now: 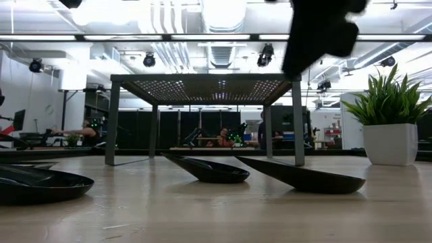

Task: Pick & Place Mini shaped plates
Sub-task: Put the drop-shaped plate on the shelf

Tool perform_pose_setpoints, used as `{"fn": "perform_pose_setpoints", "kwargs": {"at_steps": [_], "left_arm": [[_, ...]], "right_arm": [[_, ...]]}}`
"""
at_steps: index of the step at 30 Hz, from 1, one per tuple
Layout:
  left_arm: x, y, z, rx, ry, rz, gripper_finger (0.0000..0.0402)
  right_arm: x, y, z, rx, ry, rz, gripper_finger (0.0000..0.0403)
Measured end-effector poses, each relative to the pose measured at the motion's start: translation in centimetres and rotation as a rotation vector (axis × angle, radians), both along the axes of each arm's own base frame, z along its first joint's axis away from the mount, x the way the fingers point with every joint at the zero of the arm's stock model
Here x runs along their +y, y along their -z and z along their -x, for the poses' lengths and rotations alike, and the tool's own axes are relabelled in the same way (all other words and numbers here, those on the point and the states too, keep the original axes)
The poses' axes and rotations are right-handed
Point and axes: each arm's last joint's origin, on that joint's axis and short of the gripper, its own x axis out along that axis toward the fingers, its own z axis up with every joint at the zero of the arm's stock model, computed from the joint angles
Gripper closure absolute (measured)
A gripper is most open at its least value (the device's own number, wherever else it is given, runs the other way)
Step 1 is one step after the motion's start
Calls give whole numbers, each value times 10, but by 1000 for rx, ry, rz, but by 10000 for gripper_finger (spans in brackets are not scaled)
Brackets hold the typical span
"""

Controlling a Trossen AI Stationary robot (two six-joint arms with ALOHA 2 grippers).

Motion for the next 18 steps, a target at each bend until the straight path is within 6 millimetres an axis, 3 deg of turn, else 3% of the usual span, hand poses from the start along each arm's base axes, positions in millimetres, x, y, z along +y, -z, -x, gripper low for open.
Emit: {"fn": "perform_pose_setpoints", "kwargs": {"at_steps": [9,18], "left_arm": [[0,0,0,0,0,0,401],[0,0,0,0,0,0,401]], "right_arm": [[-4,37,9,10,6,-19,321],[-4,63,16,-49,-17,-60,336]]}}
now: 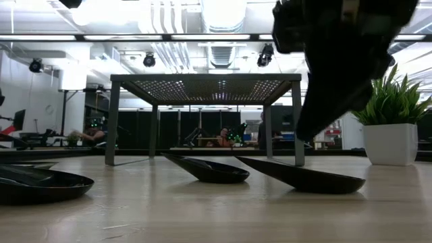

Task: Pick & Place Mini shaped plates
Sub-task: Put the drop-shaped plate on the shelf

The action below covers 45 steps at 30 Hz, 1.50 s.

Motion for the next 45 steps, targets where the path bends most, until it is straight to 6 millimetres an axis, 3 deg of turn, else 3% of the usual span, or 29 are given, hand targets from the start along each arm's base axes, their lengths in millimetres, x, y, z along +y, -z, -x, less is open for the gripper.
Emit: {"fn": "perform_pose_setpoints", "kwargs": {"at_steps": [12,45], "left_arm": [[0,0,0,0,0,0,401],[0,0,0,0,0,0,401]], "right_arm": [[0,25,11,-61,-23,-63,325],[-4,32,15,-97,38,-76,321]]}}
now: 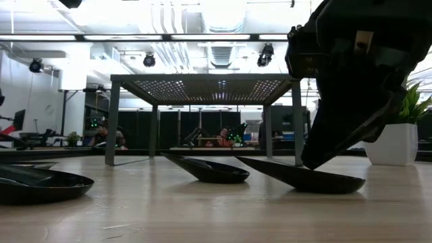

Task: Pick & Place Mini shaped plates
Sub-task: Put the drop-shaped plate on the shelf

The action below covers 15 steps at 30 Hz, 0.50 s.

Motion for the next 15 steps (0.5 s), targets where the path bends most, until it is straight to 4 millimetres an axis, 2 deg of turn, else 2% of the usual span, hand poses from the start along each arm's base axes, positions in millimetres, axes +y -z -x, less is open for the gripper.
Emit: {"fn": "perform_pose_setpoints", "kwargs": {"at_steps": [15], "left_arm": [[0,0,0,0,0,0,401]], "right_arm": [[2,2,3,-2,-6,-4,321]]}}
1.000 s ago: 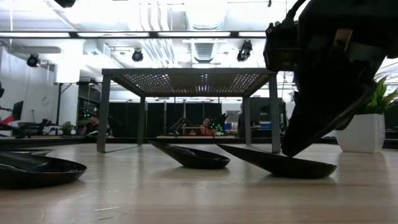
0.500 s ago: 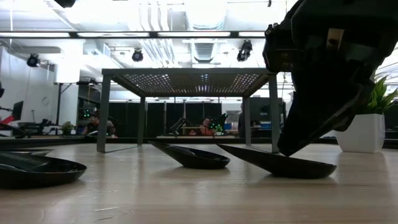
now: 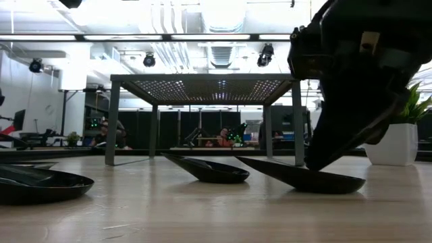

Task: Pick & Place Mini shaped plates
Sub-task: Put the drop-shaped plate on the shelf

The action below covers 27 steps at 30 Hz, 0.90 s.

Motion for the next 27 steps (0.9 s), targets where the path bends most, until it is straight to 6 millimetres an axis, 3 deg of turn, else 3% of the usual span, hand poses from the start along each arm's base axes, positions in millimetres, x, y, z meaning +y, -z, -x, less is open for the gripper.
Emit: {"fn": "perform_pose_setpoints", "kwargs": {"at_steps": [17,27], "left_arm": [[0,0,0,0,0,0,401],[0,0,0,0,0,0,401]], "right_arm": [[4,14,1,9,11,-6,321],[4,10,1,-7,9,2,324]]}}
